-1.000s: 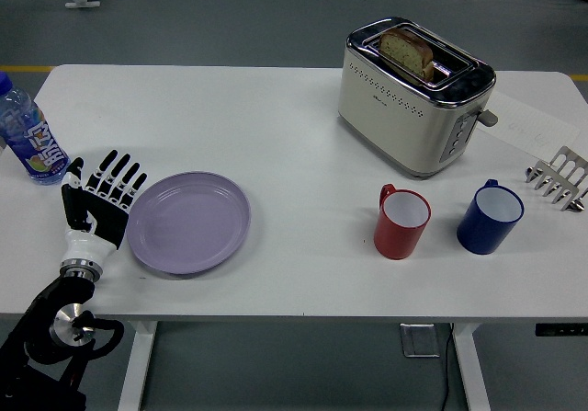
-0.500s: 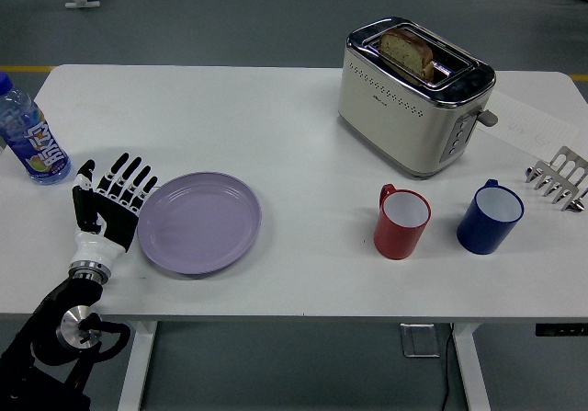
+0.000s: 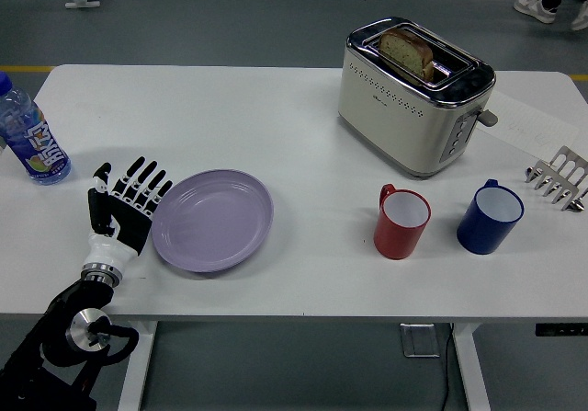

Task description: Push plate across desktop

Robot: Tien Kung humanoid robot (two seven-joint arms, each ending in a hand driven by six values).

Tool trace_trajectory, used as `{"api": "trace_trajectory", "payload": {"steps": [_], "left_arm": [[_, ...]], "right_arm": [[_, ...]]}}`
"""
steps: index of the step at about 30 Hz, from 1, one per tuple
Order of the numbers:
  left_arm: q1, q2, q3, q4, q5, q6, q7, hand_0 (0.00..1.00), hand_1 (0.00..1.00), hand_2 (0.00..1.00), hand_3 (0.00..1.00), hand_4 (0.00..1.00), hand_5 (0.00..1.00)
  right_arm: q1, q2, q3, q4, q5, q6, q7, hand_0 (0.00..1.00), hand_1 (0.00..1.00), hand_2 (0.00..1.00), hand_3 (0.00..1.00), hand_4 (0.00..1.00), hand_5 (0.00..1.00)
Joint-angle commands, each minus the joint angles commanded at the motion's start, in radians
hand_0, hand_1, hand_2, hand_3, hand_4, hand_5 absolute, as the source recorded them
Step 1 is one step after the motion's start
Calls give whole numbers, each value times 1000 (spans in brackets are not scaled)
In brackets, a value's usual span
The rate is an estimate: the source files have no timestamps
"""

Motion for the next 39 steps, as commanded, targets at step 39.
{"api": "trace_trajectory", "payload": {"steps": [39], "left_arm": [[-1, 0, 124, -34, -38, 2, -3, 742, 769, 735, 672, 583, 998]], "right_arm": [[-10, 0, 8, 2, -15, -1, -7, 578, 517, 610, 580, 227, 528]]}}
